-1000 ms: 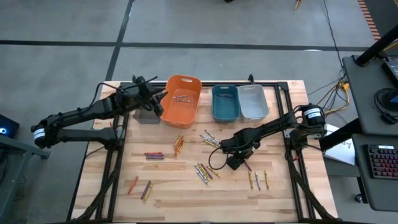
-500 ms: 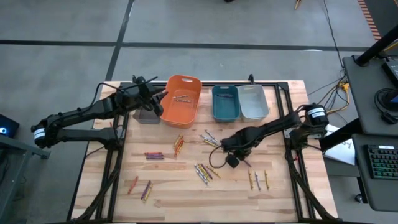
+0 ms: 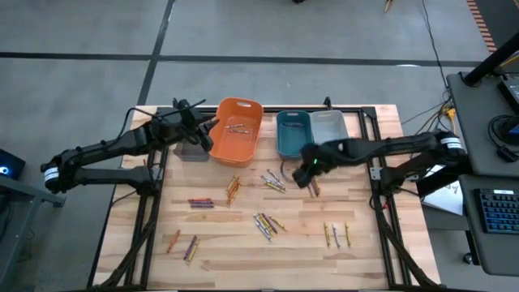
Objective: Sort crayons
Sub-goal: Put the purple crayon into the blue bin
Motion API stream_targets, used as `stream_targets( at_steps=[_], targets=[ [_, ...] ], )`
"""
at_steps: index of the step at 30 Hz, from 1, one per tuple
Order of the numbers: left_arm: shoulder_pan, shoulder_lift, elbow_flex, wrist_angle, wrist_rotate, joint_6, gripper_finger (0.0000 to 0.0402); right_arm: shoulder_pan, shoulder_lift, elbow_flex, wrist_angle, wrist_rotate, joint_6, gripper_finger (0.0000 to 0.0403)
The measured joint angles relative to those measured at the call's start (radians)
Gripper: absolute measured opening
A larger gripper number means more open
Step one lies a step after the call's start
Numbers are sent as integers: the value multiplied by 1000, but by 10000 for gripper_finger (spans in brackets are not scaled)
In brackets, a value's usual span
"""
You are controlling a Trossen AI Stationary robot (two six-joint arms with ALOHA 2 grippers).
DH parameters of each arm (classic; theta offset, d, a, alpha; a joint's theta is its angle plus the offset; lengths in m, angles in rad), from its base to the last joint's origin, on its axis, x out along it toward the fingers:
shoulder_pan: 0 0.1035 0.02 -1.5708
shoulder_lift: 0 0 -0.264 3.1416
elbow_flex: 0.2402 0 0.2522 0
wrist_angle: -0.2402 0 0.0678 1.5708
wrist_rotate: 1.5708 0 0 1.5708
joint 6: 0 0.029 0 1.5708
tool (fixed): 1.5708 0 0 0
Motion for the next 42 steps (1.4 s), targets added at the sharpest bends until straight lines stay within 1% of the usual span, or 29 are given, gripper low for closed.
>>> stream_targets(
  at_steps=[4,9,15,20,23,27,30,37,42],
  targets=[
    [0,0,0,0,0,0,80,-101,-16,68,6,27,-153,11],
    [0,0,0,0,0,0,80,-233,56,204,-4,23,-388,11],
    [0,0,0,0,0,0,80,-373,233,381,-30,20,-685,11],
    [0,0,0,0,0,0,80,-452,416,508,-98,16,-939,11],
    [0,0,0,0,0,0,80,-482,512,554,-145,13,-1061,11],
    [0,0,0,0,0,0,80,-502,599,580,-208,19,-1197,11],
    [0,0,0,0,0,0,80,-504,630,581,-221,51,-1258,11],
    [0,0,0,0,0,0,80,-505,663,581,-203,83,-1281,13],
    [0,0,0,0,0,0,80,-504,673,581,-199,99,-1267,42]
  ],
)
